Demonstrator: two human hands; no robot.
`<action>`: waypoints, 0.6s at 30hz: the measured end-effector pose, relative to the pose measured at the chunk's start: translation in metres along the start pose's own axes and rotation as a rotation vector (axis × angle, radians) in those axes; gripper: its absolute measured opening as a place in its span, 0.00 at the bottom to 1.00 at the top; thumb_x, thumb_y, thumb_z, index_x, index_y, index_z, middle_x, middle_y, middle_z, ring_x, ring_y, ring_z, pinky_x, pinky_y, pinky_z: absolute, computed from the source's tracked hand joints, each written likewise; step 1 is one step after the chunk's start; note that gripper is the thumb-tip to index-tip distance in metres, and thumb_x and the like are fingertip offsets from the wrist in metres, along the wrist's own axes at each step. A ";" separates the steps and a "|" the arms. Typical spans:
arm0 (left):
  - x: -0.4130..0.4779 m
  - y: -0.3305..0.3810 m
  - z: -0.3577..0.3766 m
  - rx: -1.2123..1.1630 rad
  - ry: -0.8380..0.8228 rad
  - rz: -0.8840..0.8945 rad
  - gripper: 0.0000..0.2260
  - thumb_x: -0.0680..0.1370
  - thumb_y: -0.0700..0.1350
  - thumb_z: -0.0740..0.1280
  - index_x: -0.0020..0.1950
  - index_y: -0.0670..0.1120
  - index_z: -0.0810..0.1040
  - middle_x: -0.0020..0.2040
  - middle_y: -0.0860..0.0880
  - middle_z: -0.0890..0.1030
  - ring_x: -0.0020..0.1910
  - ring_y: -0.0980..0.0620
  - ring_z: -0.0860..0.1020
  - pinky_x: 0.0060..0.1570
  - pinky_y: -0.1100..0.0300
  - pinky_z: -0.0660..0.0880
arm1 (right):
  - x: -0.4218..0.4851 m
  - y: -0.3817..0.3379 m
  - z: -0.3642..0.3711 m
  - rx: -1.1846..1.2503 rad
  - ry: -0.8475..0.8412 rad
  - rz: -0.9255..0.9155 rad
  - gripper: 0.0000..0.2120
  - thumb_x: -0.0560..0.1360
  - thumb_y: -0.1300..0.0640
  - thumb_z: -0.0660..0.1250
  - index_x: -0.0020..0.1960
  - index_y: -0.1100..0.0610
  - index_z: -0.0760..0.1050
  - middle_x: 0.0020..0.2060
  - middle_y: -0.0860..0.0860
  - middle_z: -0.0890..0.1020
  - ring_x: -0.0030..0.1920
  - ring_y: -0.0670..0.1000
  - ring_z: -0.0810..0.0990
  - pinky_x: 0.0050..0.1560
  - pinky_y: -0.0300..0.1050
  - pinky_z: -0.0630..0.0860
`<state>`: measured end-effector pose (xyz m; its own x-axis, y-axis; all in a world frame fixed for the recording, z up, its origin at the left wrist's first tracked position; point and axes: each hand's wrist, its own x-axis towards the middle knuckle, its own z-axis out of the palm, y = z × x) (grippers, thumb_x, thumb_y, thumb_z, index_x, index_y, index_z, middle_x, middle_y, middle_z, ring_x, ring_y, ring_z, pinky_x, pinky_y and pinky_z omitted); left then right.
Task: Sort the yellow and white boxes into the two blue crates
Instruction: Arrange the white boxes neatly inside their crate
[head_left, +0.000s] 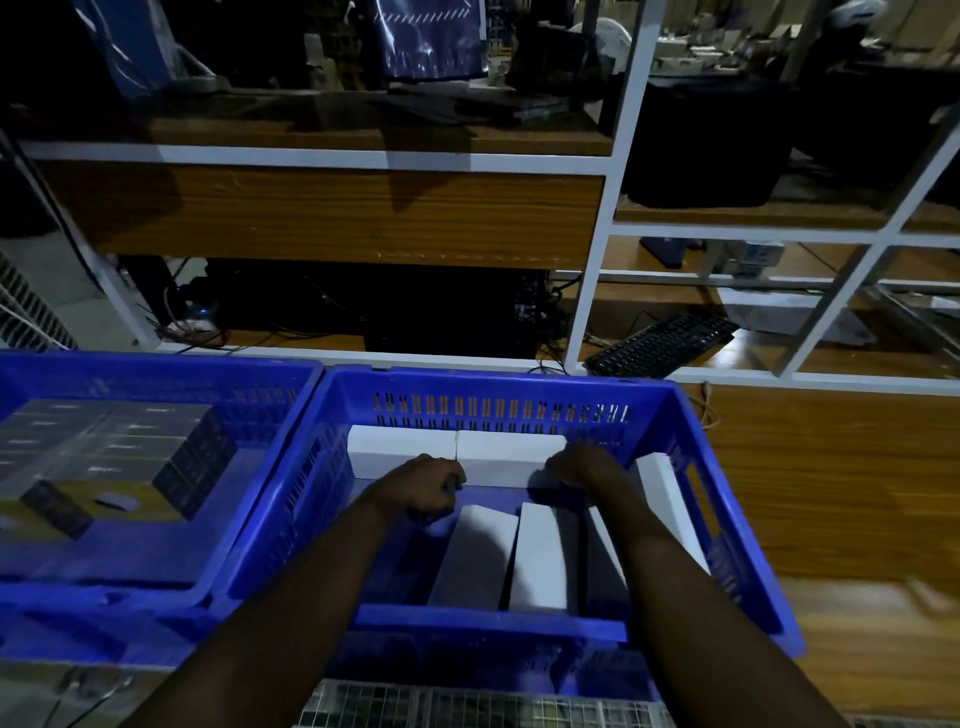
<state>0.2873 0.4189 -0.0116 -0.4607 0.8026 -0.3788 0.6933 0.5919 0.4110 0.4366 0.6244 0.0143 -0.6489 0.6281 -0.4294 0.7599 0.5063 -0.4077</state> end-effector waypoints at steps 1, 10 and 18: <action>0.000 -0.001 0.000 0.016 -0.012 -0.023 0.15 0.69 0.47 0.68 0.55 0.50 0.80 0.53 0.47 0.82 0.47 0.48 0.82 0.48 0.50 0.81 | -0.003 -0.007 0.000 -0.042 0.025 -0.046 0.18 0.77 0.50 0.63 0.60 0.62 0.75 0.58 0.59 0.79 0.58 0.59 0.78 0.56 0.49 0.75; -0.002 0.002 0.006 0.028 -0.276 -0.087 0.20 0.79 0.45 0.63 0.71 0.48 0.70 0.67 0.46 0.74 0.55 0.48 0.78 0.57 0.54 0.76 | -0.016 -0.047 0.039 -0.309 -0.420 -0.396 0.13 0.77 0.54 0.66 0.56 0.61 0.79 0.56 0.57 0.80 0.55 0.55 0.78 0.55 0.45 0.72; -0.005 0.009 0.004 0.048 -0.276 -0.086 0.22 0.80 0.43 0.62 0.74 0.47 0.67 0.72 0.47 0.70 0.66 0.46 0.72 0.55 0.59 0.70 | -0.013 -0.043 0.036 -0.239 -0.509 -0.360 0.17 0.75 0.60 0.67 0.62 0.65 0.76 0.54 0.60 0.81 0.50 0.55 0.80 0.49 0.45 0.74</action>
<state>0.2982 0.4202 -0.0091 -0.3555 0.6953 -0.6246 0.6869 0.6476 0.3300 0.4114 0.5730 0.0082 -0.7564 0.0679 -0.6506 0.4420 0.7862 -0.4318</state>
